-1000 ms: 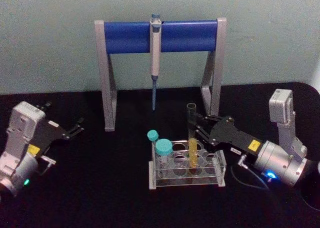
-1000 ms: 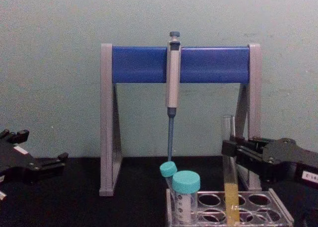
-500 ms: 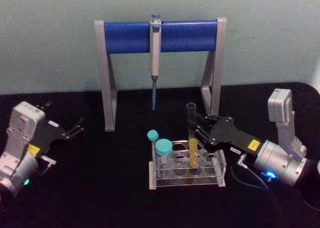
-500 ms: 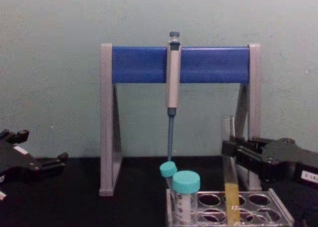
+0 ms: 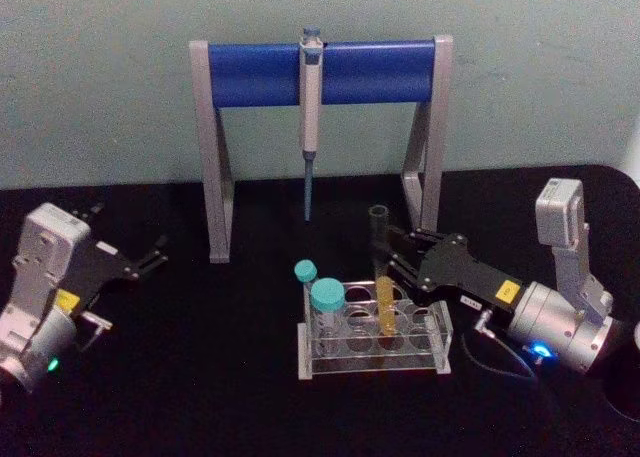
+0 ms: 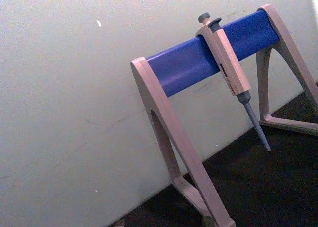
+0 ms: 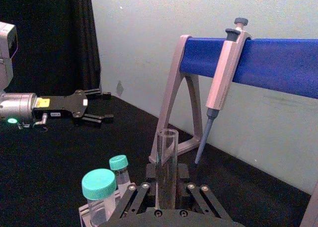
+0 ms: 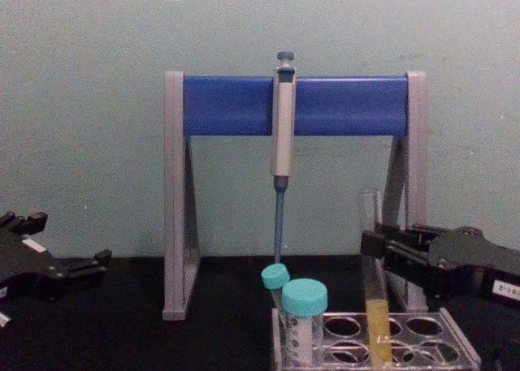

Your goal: Pick up the test tube from the test tube rack, shake it, then place it back into the test tube rack.

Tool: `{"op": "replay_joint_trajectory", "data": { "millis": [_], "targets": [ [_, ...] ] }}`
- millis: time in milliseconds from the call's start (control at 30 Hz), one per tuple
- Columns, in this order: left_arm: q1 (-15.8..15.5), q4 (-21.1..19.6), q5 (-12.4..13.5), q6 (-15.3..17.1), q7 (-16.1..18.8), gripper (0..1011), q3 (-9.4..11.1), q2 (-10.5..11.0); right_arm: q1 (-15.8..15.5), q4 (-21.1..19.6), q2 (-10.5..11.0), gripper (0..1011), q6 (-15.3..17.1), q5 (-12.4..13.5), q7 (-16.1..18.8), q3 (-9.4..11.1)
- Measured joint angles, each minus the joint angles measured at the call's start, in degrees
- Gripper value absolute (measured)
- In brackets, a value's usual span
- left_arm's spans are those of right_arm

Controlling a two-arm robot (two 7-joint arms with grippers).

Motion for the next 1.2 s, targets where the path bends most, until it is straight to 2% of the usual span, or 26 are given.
{"op": "replay_joint_trajectory", "data": {
  "millis": [67,100,200,367,467,600,700,733,833,1033,1100,1200],
  "targets": [
    [0.00,0.00,0.00,0.00,0.00,1001,0.00,0.00,0.00,0.00,0.00,308,0.00,0.00,0.01,0.01],
    [0.00,0.00,0.00,0.00,0.00,1001,0.00,0.00,0.00,0.00,0.00,367,0.00,0.01,0.02,0.01],
    [0.00,0.00,0.00,0.00,0.00,1001,0.00,0.00,0.00,0.00,0.00,424,0.00,0.04,0.04,0.04],
    [0.00,0.00,0.00,0.00,0.00,1001,0.00,0.00,0.00,0.00,0.00,623,-0.01,0.05,0.06,0.04],
    [0.00,0.00,0.00,0.00,0.00,1001,0.00,0.00,0.01,0.00,0.00,683,-0.02,0.07,0.07,0.04],
    [0.00,0.00,0.00,0.00,0.00,1001,0.00,0.00,0.01,0.00,0.00,840,-0.04,0.09,0.07,0.05],
    [0.00,0.00,0.00,0.00,0.00,1001,0.00,0.00,0.01,0.00,0.00,890,-0.06,0.10,0.06,0.05],
    [0.00,0.00,0.00,0.00,0.00,1001,0.00,0.00,0.01,0.00,0.00,939,-0.07,0.11,0.06,0.04],
    [0.00,0.00,0.00,0.00,0.00,1001,0.00,0.00,0.01,0.00,0.00,1000,-0.08,0.13,0.06,0.05],
    [0.00,0.00,0.00,0.00,0.00,1001,0.00,0.00,-0.05,-0.15,0.00,1000,-0.54,0.34,0.24,0.15],
    [0.00,0.00,0.00,0.00,0.00,1001,0.00,0.00,-0.53,-0.94,-0.04,1000,-1.84,1.09,0.47,0.80],
    [0.00,0.00,0.00,0.00,0.00,1001,0.00,0.00,-2.05,-3.13,-0.43,1000,-4.85,2.30,-0.61,2.94]
  ]
}}
